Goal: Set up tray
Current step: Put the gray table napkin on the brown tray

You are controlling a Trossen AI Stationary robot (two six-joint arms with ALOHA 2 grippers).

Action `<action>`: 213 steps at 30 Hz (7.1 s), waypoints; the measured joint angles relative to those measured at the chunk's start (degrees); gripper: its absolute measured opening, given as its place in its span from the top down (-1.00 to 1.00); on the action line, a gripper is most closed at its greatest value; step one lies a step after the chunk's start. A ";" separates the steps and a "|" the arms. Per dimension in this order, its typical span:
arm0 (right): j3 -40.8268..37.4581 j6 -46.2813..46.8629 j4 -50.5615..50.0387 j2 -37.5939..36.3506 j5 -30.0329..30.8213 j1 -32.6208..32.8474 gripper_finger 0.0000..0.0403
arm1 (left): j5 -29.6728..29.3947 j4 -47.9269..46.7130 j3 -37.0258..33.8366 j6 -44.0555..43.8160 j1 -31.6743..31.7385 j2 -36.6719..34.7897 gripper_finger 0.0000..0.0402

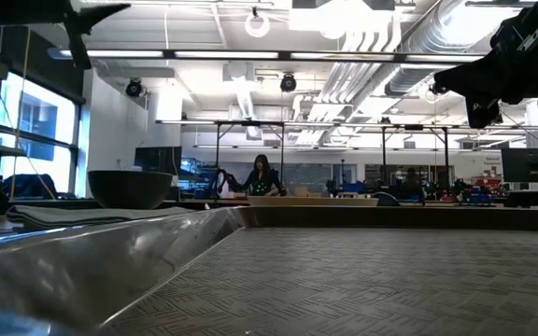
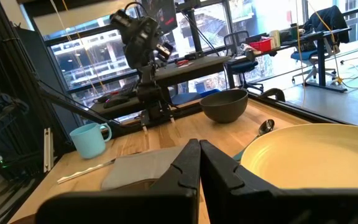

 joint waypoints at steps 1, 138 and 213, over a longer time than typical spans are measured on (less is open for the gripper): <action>0.02 0.00 -0.02 0.00 0.00 0.00 1.00 | -0.68 1.53 -0.02 -0.75 0.02 0.47 0.44; 0.00 63.34 18.28 0.35 1.97 0.00 1.00 | 29.25 -11.87 24.52 -47.87 -2.77 53.53 0.87; 5.38 50.33 7.67 10.94 -20.29 0.02 1.00 | 19.48 -32.94 65.23 -10.83 -12.42 94.27 0.70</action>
